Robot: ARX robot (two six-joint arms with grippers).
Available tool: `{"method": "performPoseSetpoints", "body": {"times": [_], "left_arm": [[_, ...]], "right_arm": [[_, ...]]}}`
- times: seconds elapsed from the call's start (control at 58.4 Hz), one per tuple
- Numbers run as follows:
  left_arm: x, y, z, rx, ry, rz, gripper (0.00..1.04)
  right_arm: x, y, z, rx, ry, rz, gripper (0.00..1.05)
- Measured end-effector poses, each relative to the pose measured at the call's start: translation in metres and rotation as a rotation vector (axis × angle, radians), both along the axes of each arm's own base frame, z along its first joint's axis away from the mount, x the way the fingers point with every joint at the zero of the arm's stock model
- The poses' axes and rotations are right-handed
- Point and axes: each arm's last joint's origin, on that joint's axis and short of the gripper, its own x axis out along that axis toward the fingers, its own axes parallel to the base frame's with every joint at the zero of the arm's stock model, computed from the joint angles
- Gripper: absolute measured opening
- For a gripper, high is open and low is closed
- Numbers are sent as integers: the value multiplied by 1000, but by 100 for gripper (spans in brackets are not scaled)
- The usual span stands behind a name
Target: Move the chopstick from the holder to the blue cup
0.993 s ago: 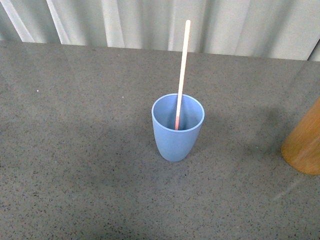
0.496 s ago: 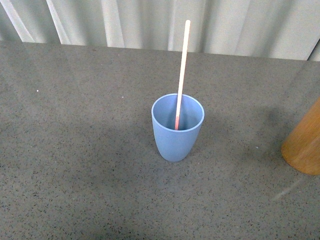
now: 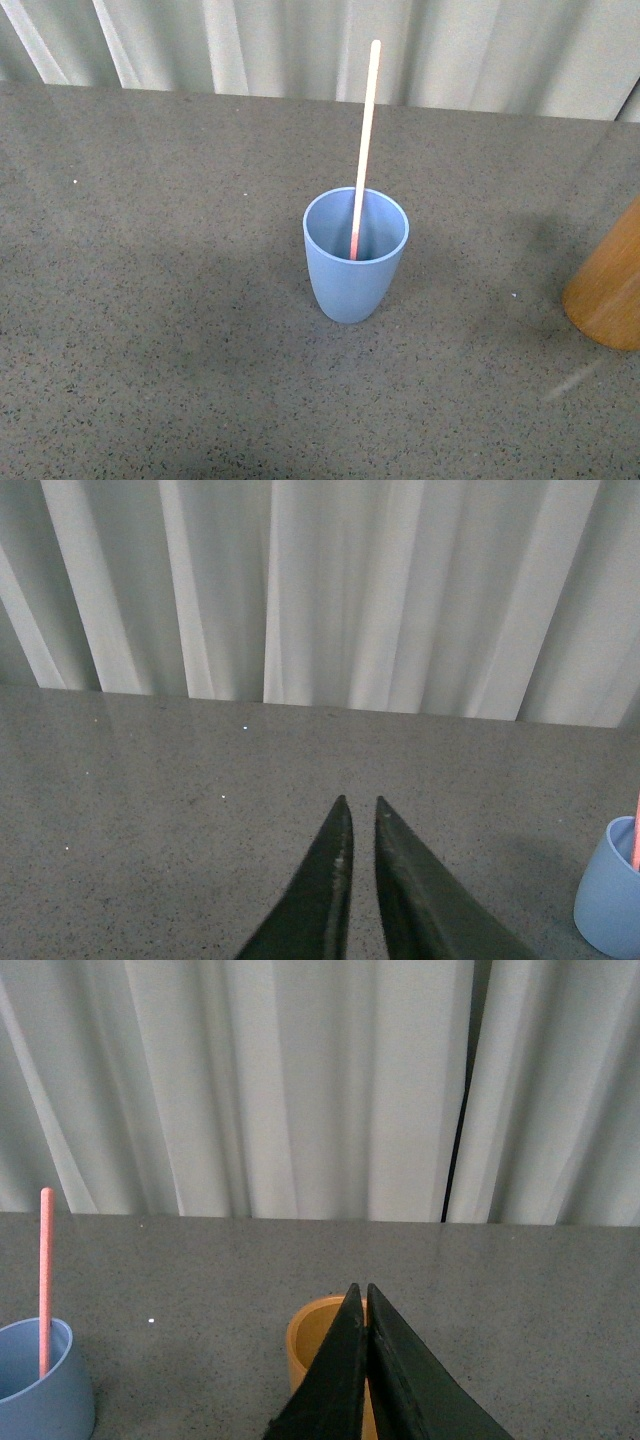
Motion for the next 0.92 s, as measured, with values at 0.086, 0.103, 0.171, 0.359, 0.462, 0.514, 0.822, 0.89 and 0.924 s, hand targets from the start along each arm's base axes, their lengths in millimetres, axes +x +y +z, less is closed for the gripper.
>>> {"method": "performPoseSetpoints", "body": {"times": [0.086, 0.103, 0.171, 0.359, 0.462, 0.514, 0.822, 0.89, 0.924], "left_arm": [[0, 0, 0, 0, 0, 0, 29], [0, 0, 0, 0, 0, 0, 34], [0, 0, 0, 0, 0, 0, 47], [0, 0, 0, 0, 0, 0, 77], [0, 0, 0, 0, 0, 0, 97], [0, 0, 0, 1, 0, 0, 99], [0, 0, 0, 1, 0, 0, 98], [0, 0, 0, 0, 0, 0, 98], [0, 0, 0, 1, 0, 0, 98]], "right_arm": [[0, 0, 0, 0, 0, 0, 20], [0, 0, 0, 0, 0, 0, 25], [0, 0, 0, 0, 0, 0, 36], [0, 0, 0, 1, 0, 0, 68], [0, 0, 0, 0, 0, 0, 86], [0, 0, 0, 1, 0, 0, 96], [0, 0, 0, 2, 0, 0, 95], [0, 0, 0, 2, 0, 0, 95], [0, 0, 0, 2, 0, 0, 95]]}}
